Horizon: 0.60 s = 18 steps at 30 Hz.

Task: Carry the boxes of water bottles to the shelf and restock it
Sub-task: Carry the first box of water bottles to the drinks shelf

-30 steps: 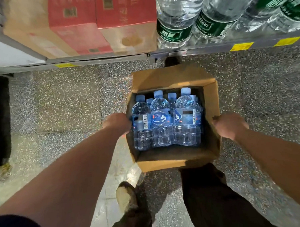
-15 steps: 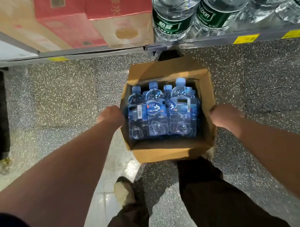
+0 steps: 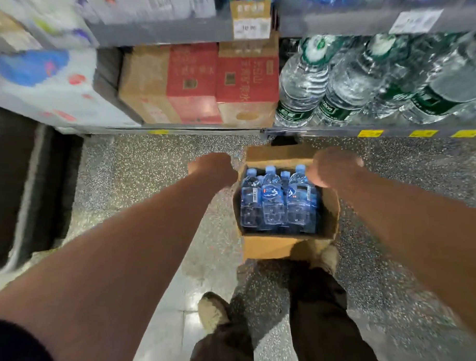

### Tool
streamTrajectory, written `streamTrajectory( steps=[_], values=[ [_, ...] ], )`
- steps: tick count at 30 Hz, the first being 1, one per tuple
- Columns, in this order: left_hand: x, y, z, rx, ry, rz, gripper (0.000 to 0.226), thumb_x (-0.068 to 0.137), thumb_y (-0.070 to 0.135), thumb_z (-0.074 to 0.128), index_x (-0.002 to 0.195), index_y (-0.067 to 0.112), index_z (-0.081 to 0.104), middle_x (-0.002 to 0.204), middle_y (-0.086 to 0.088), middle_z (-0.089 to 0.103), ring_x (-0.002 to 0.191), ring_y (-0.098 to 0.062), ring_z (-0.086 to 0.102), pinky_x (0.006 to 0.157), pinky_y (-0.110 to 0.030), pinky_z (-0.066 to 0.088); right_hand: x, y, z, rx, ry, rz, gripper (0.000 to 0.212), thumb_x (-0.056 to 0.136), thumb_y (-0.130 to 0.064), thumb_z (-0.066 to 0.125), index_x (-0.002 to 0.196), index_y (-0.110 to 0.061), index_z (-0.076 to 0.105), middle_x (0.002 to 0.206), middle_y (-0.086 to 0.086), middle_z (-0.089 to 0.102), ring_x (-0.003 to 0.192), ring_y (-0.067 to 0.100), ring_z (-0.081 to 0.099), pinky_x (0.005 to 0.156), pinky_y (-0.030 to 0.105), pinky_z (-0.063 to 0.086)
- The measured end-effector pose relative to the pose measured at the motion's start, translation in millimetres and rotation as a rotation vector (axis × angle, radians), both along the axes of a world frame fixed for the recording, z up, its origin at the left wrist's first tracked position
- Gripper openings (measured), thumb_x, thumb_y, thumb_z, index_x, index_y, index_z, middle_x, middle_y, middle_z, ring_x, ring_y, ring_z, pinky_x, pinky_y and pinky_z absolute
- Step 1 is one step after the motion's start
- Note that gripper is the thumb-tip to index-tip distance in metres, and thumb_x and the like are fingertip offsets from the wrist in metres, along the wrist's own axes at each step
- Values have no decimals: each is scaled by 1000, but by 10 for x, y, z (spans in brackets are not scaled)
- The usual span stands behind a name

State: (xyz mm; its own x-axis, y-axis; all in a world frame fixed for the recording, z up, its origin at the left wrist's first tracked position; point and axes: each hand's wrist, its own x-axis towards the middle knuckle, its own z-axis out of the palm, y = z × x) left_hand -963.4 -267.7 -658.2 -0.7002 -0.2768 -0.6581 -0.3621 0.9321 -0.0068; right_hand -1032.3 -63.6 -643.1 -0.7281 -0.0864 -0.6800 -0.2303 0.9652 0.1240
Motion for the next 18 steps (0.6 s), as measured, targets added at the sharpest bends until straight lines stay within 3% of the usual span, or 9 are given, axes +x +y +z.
streamTrajectory(
  steps=[5, 10, 13, 18],
  values=[
    [165, -343, 1033, -14, 147, -65, 38, 90, 29, 47, 124, 14, 56, 124, -9, 59, 110, -28, 58, 90, -38, 48, 240, -485, 918, -112, 155, 96, 25, 89, -21, 52, 107, -5, 59, 116, 12, 61, 104, 30, 59, 87, 36, 48],
    [483, -744, 1913, -106, 245, 8, 39, 90, 29, 48, 126, 15, 55, 127, -9, 57, 114, -30, 56, 88, -37, 45, 450, -948, 1716, -226, 238, 155, 29, 86, -23, 54, 110, -8, 60, 108, 8, 63, 99, 28, 60, 73, 32, 44],
    [733, -921, 2338, -148, 231, 100, 40, 91, 31, 48, 127, 17, 54, 128, -8, 56, 117, -29, 55, 91, -39, 45, 515, -1191, 2129, -261, 222, 224, 38, 87, -30, 52, 119, -10, 56, 117, 11, 60, 106, 30, 58, 79, 35, 45],
    [1157, -1088, 3004, -239, 257, 305, 43, 91, 35, 46, 131, 20, 52, 130, -7, 55, 118, -28, 53, 89, -37, 43, 642, -1597, 2796, -359, 256, 449, 28, 91, -22, 48, 114, -11, 60, 119, 9, 61, 109, 30, 58, 83, 35, 46]
  ],
)
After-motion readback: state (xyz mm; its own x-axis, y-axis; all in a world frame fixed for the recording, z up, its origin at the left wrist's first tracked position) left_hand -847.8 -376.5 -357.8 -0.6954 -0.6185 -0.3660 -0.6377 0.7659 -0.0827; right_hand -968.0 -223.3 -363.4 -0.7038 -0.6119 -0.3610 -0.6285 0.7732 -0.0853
